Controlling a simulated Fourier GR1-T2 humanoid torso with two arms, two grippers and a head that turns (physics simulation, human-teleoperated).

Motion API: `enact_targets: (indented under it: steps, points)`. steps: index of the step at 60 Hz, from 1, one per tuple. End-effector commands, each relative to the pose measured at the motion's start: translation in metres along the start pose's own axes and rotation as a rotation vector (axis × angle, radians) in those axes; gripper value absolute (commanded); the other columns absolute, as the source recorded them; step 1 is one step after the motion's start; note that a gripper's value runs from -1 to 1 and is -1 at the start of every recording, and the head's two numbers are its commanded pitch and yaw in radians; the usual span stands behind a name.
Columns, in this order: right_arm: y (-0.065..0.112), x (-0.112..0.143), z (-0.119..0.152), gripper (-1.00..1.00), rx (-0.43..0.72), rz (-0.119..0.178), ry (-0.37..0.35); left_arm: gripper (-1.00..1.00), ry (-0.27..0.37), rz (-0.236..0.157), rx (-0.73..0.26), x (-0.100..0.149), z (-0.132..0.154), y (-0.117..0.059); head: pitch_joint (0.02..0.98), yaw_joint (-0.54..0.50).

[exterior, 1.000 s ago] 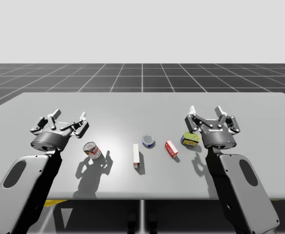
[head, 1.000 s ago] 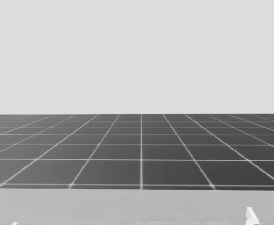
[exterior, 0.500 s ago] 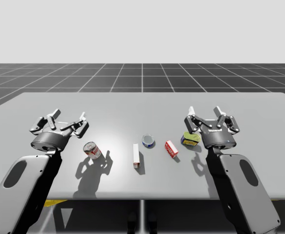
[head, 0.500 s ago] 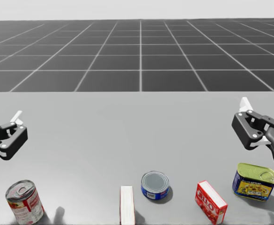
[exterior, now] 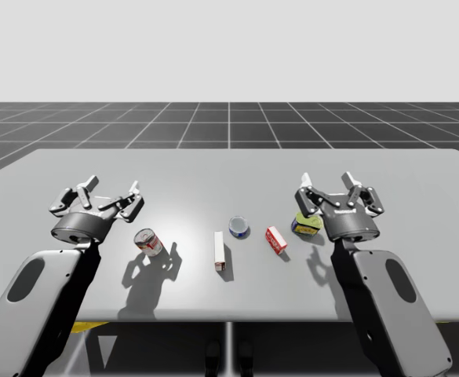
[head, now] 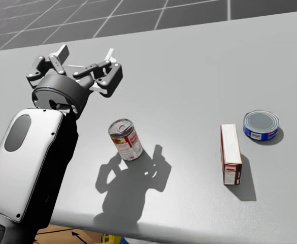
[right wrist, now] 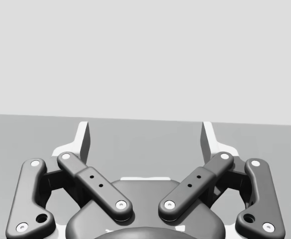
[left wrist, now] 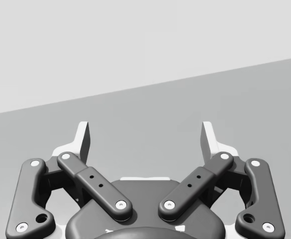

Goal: Lift the red soup can off the table.

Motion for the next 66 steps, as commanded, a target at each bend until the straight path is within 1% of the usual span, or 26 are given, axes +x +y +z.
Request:
enact_targets:
  steps: [1,7,10,12,13,14,15,19,22,27,28,30,33,35,37,39,42,45,50,53,54,55,57,59,64,66]
  points:
    - [0.004,0.000,0.001,-1.00,0.005,0.001,-0.006,-1.00,0.000,0.003,-0.004,0.001,0.001,-0.001,0.841,0.40]
    - [0.003,0.001,0.001,-1.00,0.003,-0.001,-0.008,-1.00,-0.002,0.007,-0.003,0.002,0.001,0.000,0.857,0.43]
    - [0.003,0.001,0.001,-1.00,0.001,-0.002,-0.009,-1.00,-0.002,0.019,-0.010,0.002,0.001,0.000,0.855,0.43]
    - [0.002,0.001,0.001,-1.00,-0.002,-0.001,-0.008,-1.00,-0.004,0.033,-0.019,0.004,0.002,0.000,0.851,0.43]
    - [0.002,0.001,0.001,-1.00,-0.003,-0.002,-0.008,-1.00,-0.006,0.044,-0.028,0.005,0.002,0.000,0.849,0.43]
    - [0.002,0.001,0.001,-1.00,-0.003,-0.002,-0.008,-1.00,-0.007,0.065,-0.047,0.006,0.003,-0.001,0.848,0.43]
    - [0.002,0.001,0.001,-1.00,-0.004,-0.003,-0.008,-1.00,-0.008,0.073,-0.055,0.007,0.004,-0.001,0.846,0.43]
    - [0.002,0.001,0.001,-1.00,-0.006,-0.003,-0.007,-1.00,-0.020,0.085,-0.071,0.013,0.006,-0.004,0.839,0.42]
    - [0.002,0.000,0.002,-1.00,-0.009,-0.003,-0.003,-1.00,-0.036,0.105,-0.116,0.024,0.014,-0.006,0.831,0.42]
    - [0.002,0.000,0.002,-1.00,-0.008,-0.003,-0.003,-1.00,-0.055,0.112,-0.180,0.041,0.028,-0.007,0.829,0.42]
    - [0.001,0.000,0.001,-1.00,-0.006,-0.004,-0.002,-1.00,-0.066,0.104,-0.206,0.049,0.036,-0.007,0.827,0.43]
    - [0.001,0.000,0.001,-1.00,-0.006,-0.004,-0.002,-1.00,-0.074,0.096,-0.220,0.053,0.041,-0.005,0.827,0.43]
    - [0.000,-0.001,0.000,-1.00,-0.006,-0.005,0.000,-1.00,-0.090,0.100,-0.247,0.061,0.051,-0.002,0.825,0.43]
    - [0.000,-0.001,0.000,-1.00,-0.007,-0.005,0.001,-1.00,-0.091,0.097,-0.258,0.064,0.056,-0.001,0.823,0.44]
    - [0.000,-0.001,0.000,-1.00,-0.009,-0.006,0.003,-1.00,-0.098,0.105,-0.293,0.067,0.066,0.003,0.821,0.44]
    - [-0.001,-0.001,0.000,-1.00,-0.012,-0.006,0.004,-1.00,-0.085,0.117,-0.312,0.068,0.071,0.005,0.820,0.44]
    - [-0.003,-0.001,-0.001,-1.00,-0.023,-0.005,0.004,-1.00,-0.076,0.127,-0.338,0.066,0.081,0.008,0.819,0.43]
    - [-0.006,-0.001,-0.002,-1.00,-0.038,-0.011,0.001,-1.00,-0.060,0.149,-0.364,0.062,0.091,0.013,0.817,0.43]
    - [-0.008,-0.002,-0.004,-1.00,-0.044,-0.014,0.003,-1.00,-0.056,0.168,-0.391,0.053,0.104,0.018,0.816,0.43]
    - [-0.009,-0.001,-0.004,-1.00,-0.047,-0.014,0.002,-1.00,-0.063,0.150,-0.389,0.045,0.111,0.020,0.814,0.43]
    - [-0.009,-0.001,-0.004,-1.00,-0.047,-0.014,0.002,-1.00,-0.063,0.150,-0.389,0.045,0.111,0.020,0.814,0.43]
    - [-0.009,-0.001,-0.004,-1.00,-0.048,-0.014,0.002,-1.00,-0.069,0.139,-0.387,0.041,0.114,0.021,0.814,0.43]
    - [-0.010,-0.002,-0.004,-1.00,-0.049,-0.012,0.002,-1.00,-0.055,0.135,-0.384,0.034,0.118,0.023,0.814,0.43]
    - [-0.011,-0.002,-0.005,-1.00,-0.055,-0.010,0.000,-1.00,-0.043,0.143,-0.385,0.026,0.122,0.024,0.815,0.43]
    - [-0.015,-0.002,-0.007,-1.00,-0.066,-0.010,-0.001,-1.00,-0.014,0.145,-0.395,0.010,0.130,0.026,0.816,0.43]
    - [-0.016,-0.002,-0.007,-1.00,-0.071,-0.011,-0.001,-1.00,0.004,0.145,-0.397,0.000,0.134,0.028,0.818,0.44]
